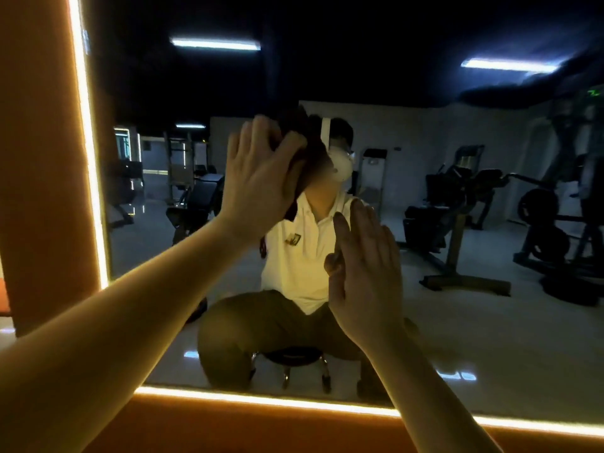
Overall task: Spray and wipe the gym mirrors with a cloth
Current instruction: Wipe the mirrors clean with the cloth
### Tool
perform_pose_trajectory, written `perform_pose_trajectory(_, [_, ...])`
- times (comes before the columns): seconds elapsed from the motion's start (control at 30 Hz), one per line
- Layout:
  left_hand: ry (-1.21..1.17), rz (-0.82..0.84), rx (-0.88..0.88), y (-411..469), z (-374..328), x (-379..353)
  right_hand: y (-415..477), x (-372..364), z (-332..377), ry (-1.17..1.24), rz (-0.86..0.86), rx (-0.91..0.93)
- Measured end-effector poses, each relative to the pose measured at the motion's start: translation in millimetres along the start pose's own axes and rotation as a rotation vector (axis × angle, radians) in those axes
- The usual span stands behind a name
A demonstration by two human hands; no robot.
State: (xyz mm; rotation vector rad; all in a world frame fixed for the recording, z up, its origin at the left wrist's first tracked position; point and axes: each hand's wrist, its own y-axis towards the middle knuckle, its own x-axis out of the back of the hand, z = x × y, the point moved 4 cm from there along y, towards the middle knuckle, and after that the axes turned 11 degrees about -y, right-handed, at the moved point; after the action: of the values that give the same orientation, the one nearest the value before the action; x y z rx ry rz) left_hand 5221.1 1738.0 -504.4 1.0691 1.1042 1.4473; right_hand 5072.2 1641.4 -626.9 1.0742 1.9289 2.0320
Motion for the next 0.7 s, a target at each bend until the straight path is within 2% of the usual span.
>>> perform_pose_trajectory(0.07, [0.006, -0.128, 0.176, 35.5, 13.0, 3.2, 35.3, 10.9, -9.0, -0.012, -0.057, 0.019])
perform_pose_trajectory(0.13, [-0.005, -0.164, 0.243, 36.3, 6.2, -1.0, 69.5, 23.2, -18.0, -0.040, -0.115, 0.047])
perform_pose_trajectory(0.17, [-0.007, -0.126, 0.193, 27.7, -2.1, -5.5, 85.5, 28.7, -22.7, -0.060, -0.139, 0.055])
perform_pose_trajectory(0.3, [0.065, 0.181, -0.319, -9.8, -22.7, -14.4, 134.9, 46.6, -34.3, -0.147, -0.194, 0.049])
perform_pose_trajectory(0.37, [0.134, 0.267, -0.473, 3.9, -10.5, -5.7, 143.3, 50.3, -30.9, -0.183, -0.195, 0.061])
perform_pose_trajectory(0.5, [0.221, 0.228, -0.350, 72.5, 27.0, 15.2, 141.1, 49.1, -25.3, -0.184, -0.196, 0.074])
perform_pose_trajectory(0.6, [0.351, 0.213, -0.346, 145.2, 46.5, 24.8, 143.1, 48.4, -29.1, -0.167, -0.198, 0.082])
perform_pose_trajectory(0.7, [0.386, 0.027, -0.109, 213.1, 56.6, 30.1, 148.5, 54.3, -36.4, -0.148, -0.232, 0.102])
